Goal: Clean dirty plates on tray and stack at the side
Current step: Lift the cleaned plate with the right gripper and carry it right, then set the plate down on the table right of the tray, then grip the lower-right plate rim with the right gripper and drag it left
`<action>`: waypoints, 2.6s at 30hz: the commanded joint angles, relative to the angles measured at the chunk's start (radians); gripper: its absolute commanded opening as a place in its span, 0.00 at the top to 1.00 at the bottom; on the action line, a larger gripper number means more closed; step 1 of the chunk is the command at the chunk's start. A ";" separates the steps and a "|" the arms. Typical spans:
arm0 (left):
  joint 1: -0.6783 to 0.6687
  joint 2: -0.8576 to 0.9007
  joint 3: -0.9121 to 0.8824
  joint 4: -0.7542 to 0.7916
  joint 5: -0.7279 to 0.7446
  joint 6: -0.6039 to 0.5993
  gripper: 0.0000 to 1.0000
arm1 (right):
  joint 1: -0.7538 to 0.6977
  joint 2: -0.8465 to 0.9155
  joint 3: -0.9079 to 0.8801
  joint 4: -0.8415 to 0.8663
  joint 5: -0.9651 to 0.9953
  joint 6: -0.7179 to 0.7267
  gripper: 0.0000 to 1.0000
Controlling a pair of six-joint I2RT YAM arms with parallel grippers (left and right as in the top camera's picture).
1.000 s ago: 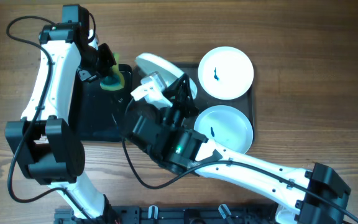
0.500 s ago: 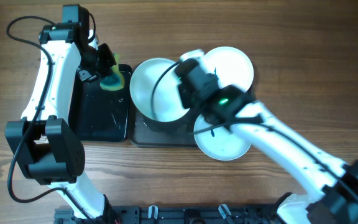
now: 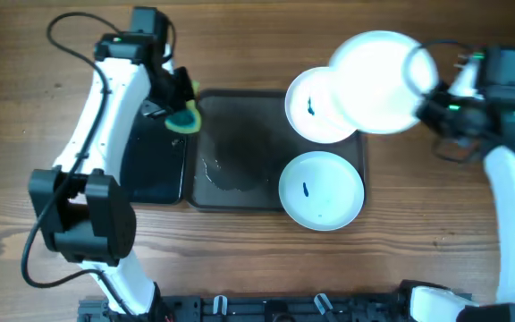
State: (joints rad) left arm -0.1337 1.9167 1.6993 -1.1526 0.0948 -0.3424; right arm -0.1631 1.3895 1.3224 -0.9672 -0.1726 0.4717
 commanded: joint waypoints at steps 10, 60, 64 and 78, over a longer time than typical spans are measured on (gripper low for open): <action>-0.110 -0.005 0.008 0.011 -0.037 -0.011 0.96 | -0.225 0.126 -0.182 0.116 0.173 -0.079 0.96; -0.113 -0.005 0.008 0.014 -0.041 -0.010 0.96 | 0.214 0.164 -0.408 -0.001 -0.003 -0.229 0.72; -0.113 -0.005 0.008 0.014 -0.041 -0.010 0.96 | 0.217 0.164 -0.458 0.091 -0.008 -0.239 0.76; -0.113 -0.005 0.008 0.014 -0.040 -0.011 0.96 | 0.217 0.164 -0.509 0.218 -0.112 -0.290 0.96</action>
State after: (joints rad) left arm -0.2432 1.9167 1.6993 -1.1412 0.0711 -0.3424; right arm 0.0490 1.5627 0.8131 -0.7593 -0.2211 0.1883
